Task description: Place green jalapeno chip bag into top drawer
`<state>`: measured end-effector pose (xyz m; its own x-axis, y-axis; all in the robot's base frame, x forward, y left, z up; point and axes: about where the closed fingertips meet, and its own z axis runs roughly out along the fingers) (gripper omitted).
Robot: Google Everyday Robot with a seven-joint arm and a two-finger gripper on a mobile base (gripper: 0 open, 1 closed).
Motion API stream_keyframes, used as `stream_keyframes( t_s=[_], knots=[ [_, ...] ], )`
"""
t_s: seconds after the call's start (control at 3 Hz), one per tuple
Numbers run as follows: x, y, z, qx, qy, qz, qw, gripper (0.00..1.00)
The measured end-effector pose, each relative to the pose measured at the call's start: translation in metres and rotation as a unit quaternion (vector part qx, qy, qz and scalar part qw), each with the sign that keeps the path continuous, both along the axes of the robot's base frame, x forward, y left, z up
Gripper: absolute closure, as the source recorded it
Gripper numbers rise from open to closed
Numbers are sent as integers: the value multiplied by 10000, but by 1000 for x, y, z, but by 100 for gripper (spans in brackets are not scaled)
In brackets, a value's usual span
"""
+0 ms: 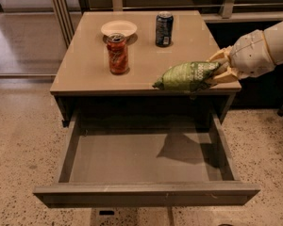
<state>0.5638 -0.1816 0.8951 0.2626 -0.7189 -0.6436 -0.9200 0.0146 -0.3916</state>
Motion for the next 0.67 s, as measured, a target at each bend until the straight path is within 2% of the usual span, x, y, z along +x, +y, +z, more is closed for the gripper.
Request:
stream_keyframes(
  t_s=[0.33, 0.67],
  knots=[
    [-24, 4, -4, -45, 319, 380, 9988, 100],
    [-25, 7, -8, -86, 304, 453, 9985, 100]
  ],
)
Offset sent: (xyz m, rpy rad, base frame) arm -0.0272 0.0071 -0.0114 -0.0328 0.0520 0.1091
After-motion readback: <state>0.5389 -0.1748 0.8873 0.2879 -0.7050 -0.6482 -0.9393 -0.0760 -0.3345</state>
